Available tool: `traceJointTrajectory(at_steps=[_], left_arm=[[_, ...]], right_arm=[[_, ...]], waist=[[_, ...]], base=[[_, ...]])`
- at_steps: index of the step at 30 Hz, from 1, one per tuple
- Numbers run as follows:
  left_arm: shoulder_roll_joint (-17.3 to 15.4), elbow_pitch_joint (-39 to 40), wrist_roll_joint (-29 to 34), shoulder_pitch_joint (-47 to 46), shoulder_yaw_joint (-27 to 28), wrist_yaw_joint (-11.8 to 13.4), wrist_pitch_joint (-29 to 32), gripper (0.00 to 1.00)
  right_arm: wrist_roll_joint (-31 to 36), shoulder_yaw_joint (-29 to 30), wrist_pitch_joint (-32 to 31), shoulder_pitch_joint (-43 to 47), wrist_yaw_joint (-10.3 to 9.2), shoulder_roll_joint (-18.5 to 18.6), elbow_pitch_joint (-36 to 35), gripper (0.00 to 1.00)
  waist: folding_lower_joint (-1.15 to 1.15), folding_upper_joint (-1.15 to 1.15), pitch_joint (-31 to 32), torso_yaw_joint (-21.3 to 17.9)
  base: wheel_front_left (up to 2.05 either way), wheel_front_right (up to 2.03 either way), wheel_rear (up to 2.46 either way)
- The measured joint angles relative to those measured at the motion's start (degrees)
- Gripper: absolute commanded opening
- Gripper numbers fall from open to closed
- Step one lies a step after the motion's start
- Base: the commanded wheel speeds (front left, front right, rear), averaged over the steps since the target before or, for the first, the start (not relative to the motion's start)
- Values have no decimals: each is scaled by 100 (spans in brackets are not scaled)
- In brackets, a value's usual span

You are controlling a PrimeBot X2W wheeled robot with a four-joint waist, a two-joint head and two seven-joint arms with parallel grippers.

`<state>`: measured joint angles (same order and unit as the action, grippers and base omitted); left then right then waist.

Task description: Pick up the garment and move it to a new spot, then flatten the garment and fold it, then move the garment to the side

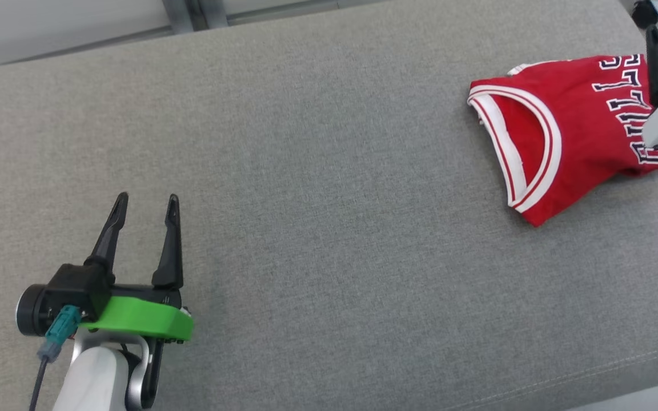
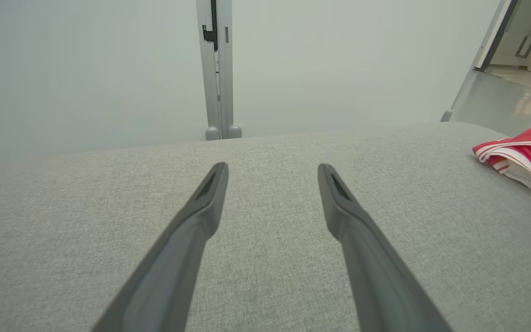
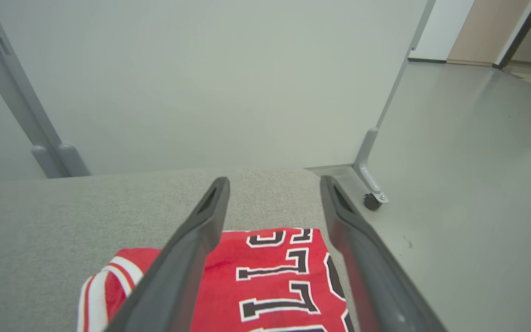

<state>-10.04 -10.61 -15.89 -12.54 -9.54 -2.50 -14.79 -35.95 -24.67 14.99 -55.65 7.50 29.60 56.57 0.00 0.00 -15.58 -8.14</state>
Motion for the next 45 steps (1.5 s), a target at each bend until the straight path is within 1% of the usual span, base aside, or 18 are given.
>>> traceJointTrajectory(at_steps=[2,5,9,12,15,18,21,25,29,34,44,45], left_arm=[[0,83,-130,160,134,47,-1,100],[-12,164,-212,400,313,125,-12,100],[-18,255,-259,683,460,208,-19,100],[9,307,-237,867,522,282,-18,100],[49,331,-197,985,594,293,-18,100],[88,265,-141,1028,659,246,-19,100],[146,165,-29,1059,756,196,-22,100],[240,-80,122,1081,857,86,-24,100],[341,-188,219,1081,905,-51,-25,100],[417,-274,296,1079,985,-152,-24,100],[535,-359,450,1065,1099,-277,-24,100],[548,-387,434,1065,1117,-296,-25,0]], right_arm=[[89,153,0,307,0,-48,-477,100],[192,414,0,996,0,-187,-1236,100],[563,838,1,1898,2,-371,-2220,100],[719,1145,3,2638,2,-643,-2869,100],[786,1329,5,3246,2,-894,-3263,100],[888,1434,4,3607,1,-1047,-3467,100],[867,1477,5,3899,2,-1290,-3650,100],[906,1462,5,4184,0,-1425,-3674,100],[958,1464,5,4309,0,-1491,-3715,100],[1034,1468,5,4384,0,-1546,-3713,100],[1088,1435,5,4358,0,-1579,-3702,100],[1088,1428,5,4357,0,-1586,-3702,0]], waist=[[0,0,214,35],[0,0,539,93],[0,0,947,186],[0,0,1216,269],[0,0,1407,366],[0,0,1487,473],[0,0,1552,557],[0,0,1589,615],[0,0,1601,633],[0,0,1604,625],[0,0,1603,623],[0,0,1604,627]], base=[[0,0,0],[0,0,0],[0,0,0],[0,0,0],[0,0,0],[0,0,0],[0,0,0],[0,0,0],[0,0,0],[0,0,0],[0,0,0],[0,0,0]])
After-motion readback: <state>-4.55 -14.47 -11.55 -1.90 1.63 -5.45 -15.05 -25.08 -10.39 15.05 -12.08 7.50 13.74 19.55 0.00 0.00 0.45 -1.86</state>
